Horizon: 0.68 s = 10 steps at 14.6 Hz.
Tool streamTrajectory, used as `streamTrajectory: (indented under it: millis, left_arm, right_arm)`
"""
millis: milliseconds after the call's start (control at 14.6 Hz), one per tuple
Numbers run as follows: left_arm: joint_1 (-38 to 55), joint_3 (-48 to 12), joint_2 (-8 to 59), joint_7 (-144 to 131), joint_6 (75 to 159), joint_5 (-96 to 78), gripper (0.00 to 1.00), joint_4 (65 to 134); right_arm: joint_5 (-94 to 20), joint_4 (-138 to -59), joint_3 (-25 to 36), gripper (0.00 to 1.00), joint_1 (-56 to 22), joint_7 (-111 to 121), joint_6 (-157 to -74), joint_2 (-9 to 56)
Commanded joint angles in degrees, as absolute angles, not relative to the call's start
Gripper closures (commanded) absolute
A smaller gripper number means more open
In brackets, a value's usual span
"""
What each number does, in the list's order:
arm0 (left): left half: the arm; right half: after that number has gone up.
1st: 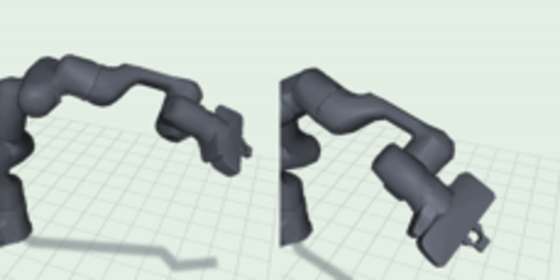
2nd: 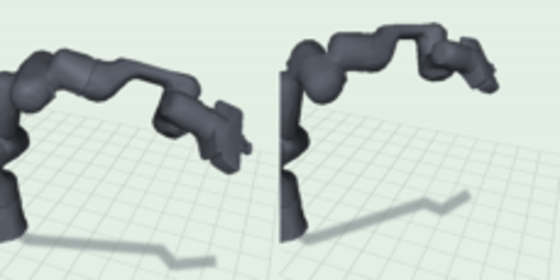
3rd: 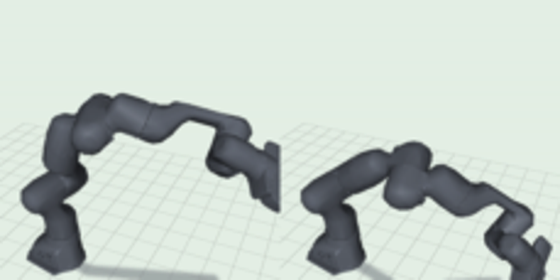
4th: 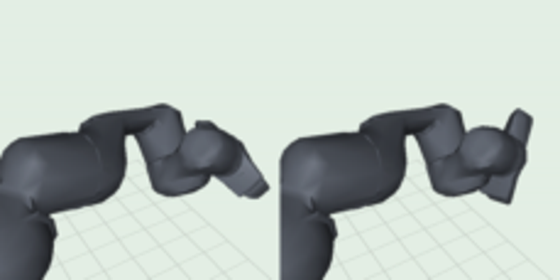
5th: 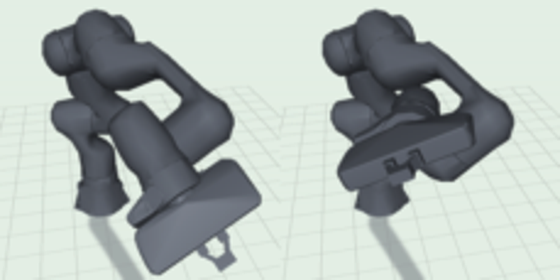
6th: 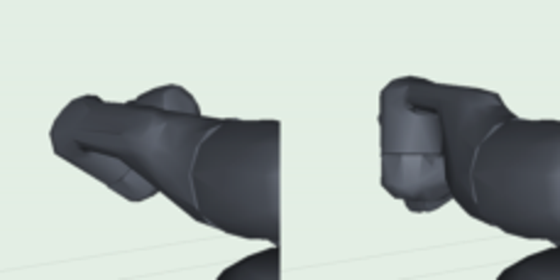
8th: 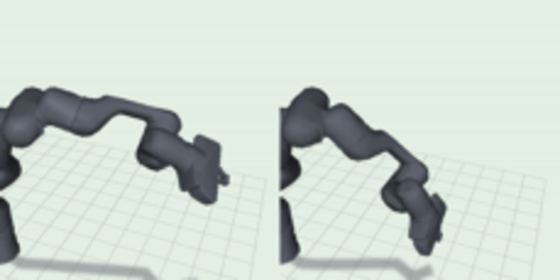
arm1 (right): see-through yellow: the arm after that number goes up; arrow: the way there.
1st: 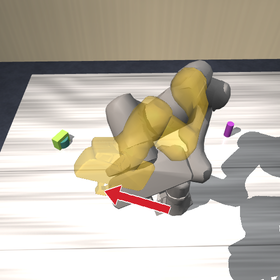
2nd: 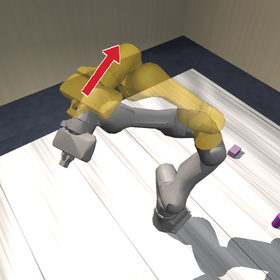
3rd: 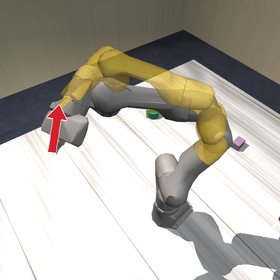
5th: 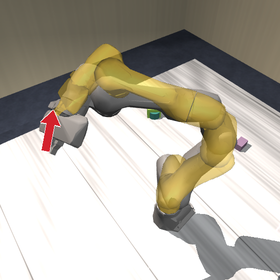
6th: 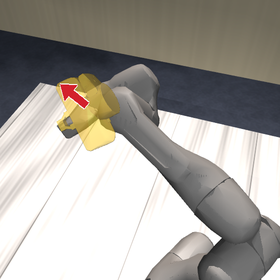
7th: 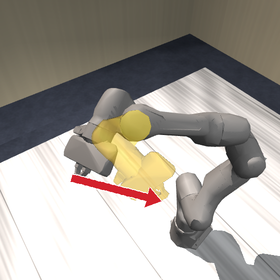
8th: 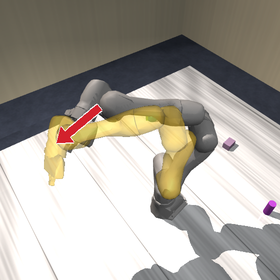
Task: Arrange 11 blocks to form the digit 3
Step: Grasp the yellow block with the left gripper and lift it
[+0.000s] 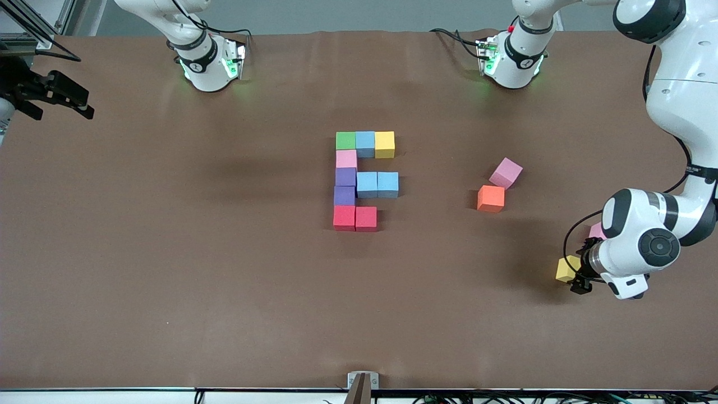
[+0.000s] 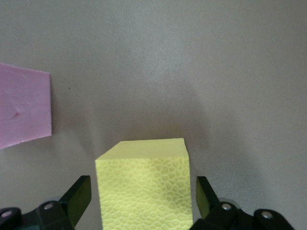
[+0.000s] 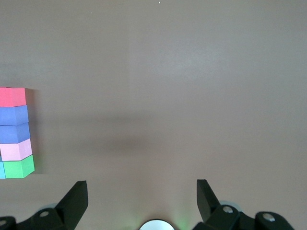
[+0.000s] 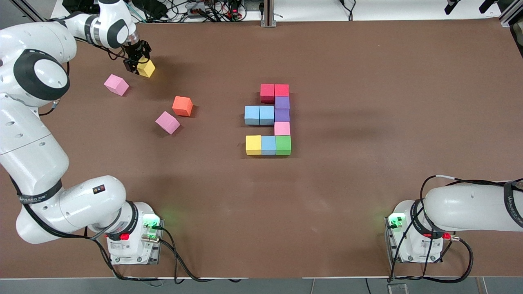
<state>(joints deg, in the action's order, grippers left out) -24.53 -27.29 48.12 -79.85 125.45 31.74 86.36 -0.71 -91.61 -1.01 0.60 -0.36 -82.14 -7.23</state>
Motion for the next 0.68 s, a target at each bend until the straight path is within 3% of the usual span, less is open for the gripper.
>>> streamTrajectory:
  millis: [0,273,615]
  left_arm:
    - [-24.9,-27.2,48.3,-79.0,128.0,30.9,0.29,87.2]
    - [-21.5,-27.6,47.8,-84.9,127.5,29.9,0.82,87.4]
    - [-12.7,-31.5,47.4,-104.7,127.2,29.9,0.93,87.0]
  right_arm:
    - [-0.1,-93.0,-1.6,0.0,1.2,0.3,-82.3,-8.4]
    - [-0.1,-93.0,-1.6,0.0,1.2,0.4,-82.3,-8.4]
    - [-0.1,-93.0,-1.6,0.0,1.1,0.4,-82.3,-8.4]
